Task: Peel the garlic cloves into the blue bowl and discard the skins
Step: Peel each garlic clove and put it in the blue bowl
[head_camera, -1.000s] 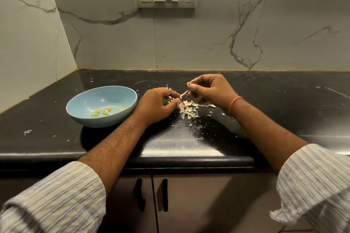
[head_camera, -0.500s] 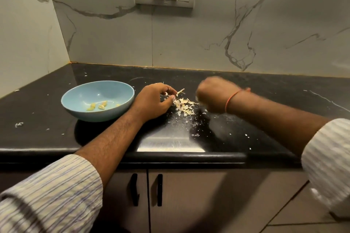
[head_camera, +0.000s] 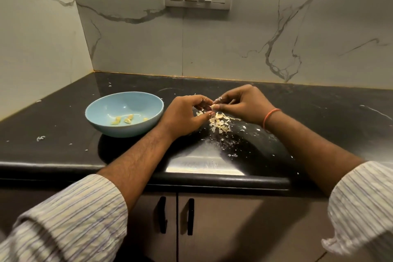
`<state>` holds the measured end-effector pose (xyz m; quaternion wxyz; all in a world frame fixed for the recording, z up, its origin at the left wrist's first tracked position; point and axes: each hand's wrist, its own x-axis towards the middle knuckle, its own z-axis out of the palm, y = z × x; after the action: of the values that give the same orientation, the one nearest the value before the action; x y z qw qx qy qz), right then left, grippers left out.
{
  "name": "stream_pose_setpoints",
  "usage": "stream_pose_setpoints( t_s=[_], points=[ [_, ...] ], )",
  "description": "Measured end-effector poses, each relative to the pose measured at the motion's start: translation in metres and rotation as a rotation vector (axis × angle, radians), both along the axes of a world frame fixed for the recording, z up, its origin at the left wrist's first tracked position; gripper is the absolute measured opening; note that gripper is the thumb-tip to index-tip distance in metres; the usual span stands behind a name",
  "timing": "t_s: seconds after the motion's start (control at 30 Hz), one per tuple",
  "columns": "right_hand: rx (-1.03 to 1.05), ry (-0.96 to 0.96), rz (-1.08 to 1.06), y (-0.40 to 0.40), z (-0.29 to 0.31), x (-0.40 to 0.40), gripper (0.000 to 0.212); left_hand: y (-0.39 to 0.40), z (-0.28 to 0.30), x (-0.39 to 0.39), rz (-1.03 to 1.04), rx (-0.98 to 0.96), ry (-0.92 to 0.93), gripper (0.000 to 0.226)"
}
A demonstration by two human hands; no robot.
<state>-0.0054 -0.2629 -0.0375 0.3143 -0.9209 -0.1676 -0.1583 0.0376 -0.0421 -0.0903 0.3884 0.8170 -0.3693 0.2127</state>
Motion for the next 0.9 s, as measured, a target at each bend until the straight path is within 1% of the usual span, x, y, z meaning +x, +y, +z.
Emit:
stream_pose_setpoints(
  t_s=[0.17, 0.27, 0.47, 0.67, 0.77, 0.9],
  points=[
    [0.334, 0.038, 0.043, 0.003, -0.027, 0.007, 0.025, -0.001, 0.000, 0.004, 0.080, -0.012, -0.047, 0.019],
    [0.418, 0.029, 0.026, 0.003, -0.036, 0.011, 0.025, -0.001, 0.000, 0.004, 0.092, -0.009, -0.056, 0.016],
    [0.479, 0.072, 0.076, 0.001, -0.041, 0.015, 0.019, -0.002, 0.001, 0.002, 0.083, -0.007, -0.006, 0.014],
    [0.390, 0.079, 0.096, -0.004, -0.040, 0.015, 0.017, 0.000, 0.005, -0.002, 0.064, 0.011, 0.029, 0.016],
    [0.381, 0.108, 0.109, -0.005, -0.041, 0.015, 0.015, 0.000, 0.004, -0.003, 0.067, 0.019, 0.051, 0.016],
    [0.448, 0.161, 0.131, -0.008, -0.041, 0.014, 0.016, 0.000, 0.004, -0.003, 0.082, 0.029, 0.085, 0.015]
  ],
)
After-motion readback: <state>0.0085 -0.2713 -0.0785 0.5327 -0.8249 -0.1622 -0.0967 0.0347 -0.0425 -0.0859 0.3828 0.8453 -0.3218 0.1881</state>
